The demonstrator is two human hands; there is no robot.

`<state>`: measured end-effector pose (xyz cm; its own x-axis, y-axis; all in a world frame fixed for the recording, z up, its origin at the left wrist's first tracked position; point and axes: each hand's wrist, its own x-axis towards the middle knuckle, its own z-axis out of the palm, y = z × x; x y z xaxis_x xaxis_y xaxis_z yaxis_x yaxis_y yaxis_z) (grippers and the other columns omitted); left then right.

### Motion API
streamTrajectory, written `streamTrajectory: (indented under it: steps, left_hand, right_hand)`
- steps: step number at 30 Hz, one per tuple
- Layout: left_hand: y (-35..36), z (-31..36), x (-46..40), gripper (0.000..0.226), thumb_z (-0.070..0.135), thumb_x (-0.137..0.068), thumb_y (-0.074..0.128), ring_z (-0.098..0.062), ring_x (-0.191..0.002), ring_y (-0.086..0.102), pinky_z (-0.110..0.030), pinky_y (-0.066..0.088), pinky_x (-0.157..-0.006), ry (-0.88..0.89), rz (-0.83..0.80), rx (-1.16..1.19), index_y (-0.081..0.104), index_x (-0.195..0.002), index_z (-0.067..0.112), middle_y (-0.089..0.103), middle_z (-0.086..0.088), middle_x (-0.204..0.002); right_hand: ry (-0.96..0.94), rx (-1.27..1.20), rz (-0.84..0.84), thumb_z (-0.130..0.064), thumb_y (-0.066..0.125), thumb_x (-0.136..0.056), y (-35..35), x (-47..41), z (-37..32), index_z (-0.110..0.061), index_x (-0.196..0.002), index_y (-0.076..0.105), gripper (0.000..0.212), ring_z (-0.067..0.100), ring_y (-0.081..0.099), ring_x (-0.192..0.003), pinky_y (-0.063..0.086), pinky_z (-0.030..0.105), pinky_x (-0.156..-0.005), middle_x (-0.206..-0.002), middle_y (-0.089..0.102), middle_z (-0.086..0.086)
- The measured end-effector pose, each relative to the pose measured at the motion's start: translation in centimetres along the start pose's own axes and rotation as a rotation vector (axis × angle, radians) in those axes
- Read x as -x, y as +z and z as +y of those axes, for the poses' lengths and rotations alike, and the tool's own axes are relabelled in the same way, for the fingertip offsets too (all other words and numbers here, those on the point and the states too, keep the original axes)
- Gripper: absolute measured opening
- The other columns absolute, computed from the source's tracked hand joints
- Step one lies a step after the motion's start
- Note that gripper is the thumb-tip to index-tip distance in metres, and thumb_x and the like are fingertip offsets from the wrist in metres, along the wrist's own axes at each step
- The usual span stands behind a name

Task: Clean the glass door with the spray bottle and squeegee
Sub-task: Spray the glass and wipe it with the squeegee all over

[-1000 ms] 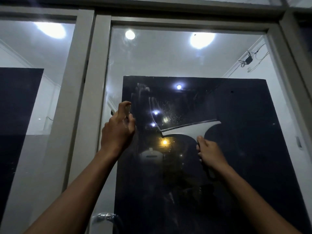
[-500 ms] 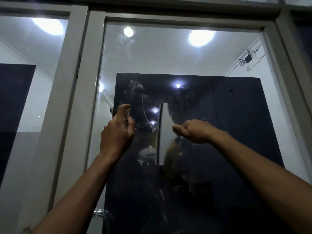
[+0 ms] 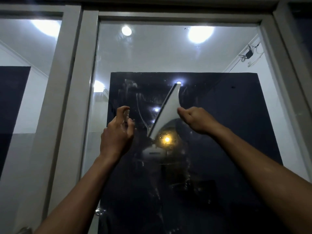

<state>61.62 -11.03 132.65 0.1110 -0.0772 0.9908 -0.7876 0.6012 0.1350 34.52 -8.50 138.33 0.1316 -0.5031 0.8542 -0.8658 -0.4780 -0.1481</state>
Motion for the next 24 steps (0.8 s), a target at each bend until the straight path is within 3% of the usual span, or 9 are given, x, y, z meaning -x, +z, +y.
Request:
streamTrajectory:
  steps: [2,4,6,8,10,14,16,19,24]
  left_hand:
    - [-0.4,-0.2,-0.3,0.033,0.03,-0.102,0.045,-0.015,-0.06,0.051,-0.027,0.036,-0.053,0.003,0.017,-0.019,0.036,-0.133,0.031,0.055,0.003,-0.085]
    - [-0.7,-0.3,-0.5,0.033,0.029,-0.102,0.046,-0.014,-0.059,0.05,-0.026,0.034,-0.052,-0.004,0.029,-0.026,0.036,-0.133,0.032,0.056,0.003,-0.085]
    - [-0.9,-0.3,-0.5,0.032,0.029,-0.102,0.046,-0.007,-0.058,0.048,-0.023,0.033,-0.051,0.001,0.038,-0.032,0.037,-0.133,0.033,0.056,0.005,-0.087]
    - [-1.0,-0.4,-0.5,0.033,0.029,-0.102,0.046,0.0,-0.059,0.044,-0.019,0.03,-0.051,0.012,0.042,-0.042,0.037,-0.134,0.032,0.055,0.006,-0.089]
    - [-1.0,-0.4,-0.5,0.033,0.029,-0.103,0.046,0.0,-0.06,0.043,-0.019,0.03,-0.051,0.012,0.035,-0.042,0.036,-0.135,0.03,0.054,0.005,-0.09]
    - [-0.6,-0.3,0.0,0.033,0.029,-0.103,0.045,-0.004,-0.06,0.048,-0.022,0.032,-0.051,0.006,0.019,-0.03,0.035,-0.134,0.03,0.055,0.003,-0.088]
    - [-0.4,-0.2,0.3,0.032,0.029,-0.103,0.044,-0.014,-0.061,0.053,-0.027,0.038,-0.054,0.009,0.007,-0.016,0.035,-0.134,0.03,0.056,0.002,-0.087]
    - [-0.2,0.0,0.7,0.033,0.029,-0.103,0.044,-0.012,-0.062,0.052,-0.028,0.038,-0.055,0.014,-0.004,-0.011,0.036,-0.134,0.028,0.056,0.002,-0.086]
    - [-0.4,0.2,0.9,0.032,0.029,-0.103,0.044,-0.022,-0.067,0.058,-0.035,0.046,-0.061,-0.003,-0.025,-0.006,0.036,-0.134,0.03,0.056,0.001,-0.088]
  right_hand:
    - [-0.019,-0.079,0.006,-0.057,0.032,-0.104,1.0,-1.6,-2.5,-0.031,-0.061,0.051,0.054,0.036,0.063,-0.096,0.05,0.045,-0.087,-0.09,0.066,0.014]
    - [0.011,-0.168,0.007,-0.053,0.031,-0.106,1.8,-2.8,-4.2,-0.02,-0.082,0.067,0.054,0.038,0.063,-0.102,0.05,0.043,-0.091,-0.094,0.064,0.014]
    - [0.067,-0.254,0.018,-0.048,0.029,-0.107,2.5,-3.8,-4.9,-0.009,-0.1,0.07,0.057,0.037,0.06,-0.108,0.045,0.038,-0.091,-0.105,0.066,0.018]
    - [0.145,-0.317,0.039,-0.047,0.031,-0.107,3.2,-4.0,-4.8,-0.007,-0.104,0.069,0.056,0.036,0.059,-0.111,0.04,0.035,-0.085,-0.114,0.066,0.02]
    - [0.212,-0.364,0.064,-0.049,0.033,-0.107,4.2,-3.2,-4.1,-0.012,-0.095,0.067,0.052,0.036,0.061,-0.108,0.041,0.035,-0.083,-0.11,0.067,0.019]
    - [0.284,-0.446,0.119,-0.048,0.034,-0.106,6.6,0.8,-1.7,-0.015,-0.073,0.058,0.053,0.043,0.064,-0.101,0.049,0.049,-0.089,-0.101,0.069,0.025]
    - [0.317,-0.439,0.139,-0.048,0.034,-0.106,8.1,3.4,-0.3,-0.011,-0.078,0.063,0.055,0.042,0.064,-0.097,0.05,0.048,-0.087,-0.099,0.069,0.023]
    - [0.364,-0.397,0.162,-0.045,0.035,-0.107,9.8,7.2,1.8,-0.004,-0.093,0.068,0.055,0.038,0.065,-0.096,0.049,0.041,-0.085,-0.096,0.071,0.019]
    - [0.343,-0.449,0.2,-0.046,0.036,-0.106,9.0,9.2,2.3,-0.012,-0.067,0.059,0.057,0.037,0.066,-0.084,0.049,0.041,-0.079,-0.082,0.071,0.017]
